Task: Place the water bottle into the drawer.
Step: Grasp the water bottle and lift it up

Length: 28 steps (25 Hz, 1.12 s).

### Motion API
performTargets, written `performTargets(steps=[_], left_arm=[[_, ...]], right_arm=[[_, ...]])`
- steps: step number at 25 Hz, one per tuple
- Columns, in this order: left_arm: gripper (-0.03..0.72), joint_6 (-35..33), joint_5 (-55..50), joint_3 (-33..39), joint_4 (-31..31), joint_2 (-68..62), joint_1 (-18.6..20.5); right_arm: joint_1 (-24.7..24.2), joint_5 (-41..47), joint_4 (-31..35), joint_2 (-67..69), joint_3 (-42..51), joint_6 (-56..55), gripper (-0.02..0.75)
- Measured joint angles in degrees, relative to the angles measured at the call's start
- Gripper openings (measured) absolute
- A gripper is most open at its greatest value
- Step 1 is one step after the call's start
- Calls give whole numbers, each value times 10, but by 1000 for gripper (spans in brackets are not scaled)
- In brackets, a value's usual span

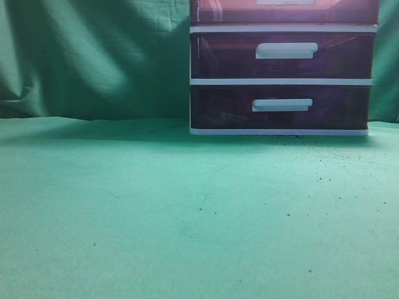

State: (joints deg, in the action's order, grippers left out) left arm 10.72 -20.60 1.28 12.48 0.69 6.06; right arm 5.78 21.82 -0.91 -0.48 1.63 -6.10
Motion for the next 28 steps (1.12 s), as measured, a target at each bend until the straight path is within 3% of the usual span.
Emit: performTargets(steps=[20,24,28], left_arm=[[70,3,7,0,-2,0,0],[70,37,97,0,-62,0,0],[70,44,205,0,-78,0,0]], right_arm=[[0,0,0,0,0,0,48],[0,0,0,0,0,0,48],[0,0,0,0,0,0,48]])
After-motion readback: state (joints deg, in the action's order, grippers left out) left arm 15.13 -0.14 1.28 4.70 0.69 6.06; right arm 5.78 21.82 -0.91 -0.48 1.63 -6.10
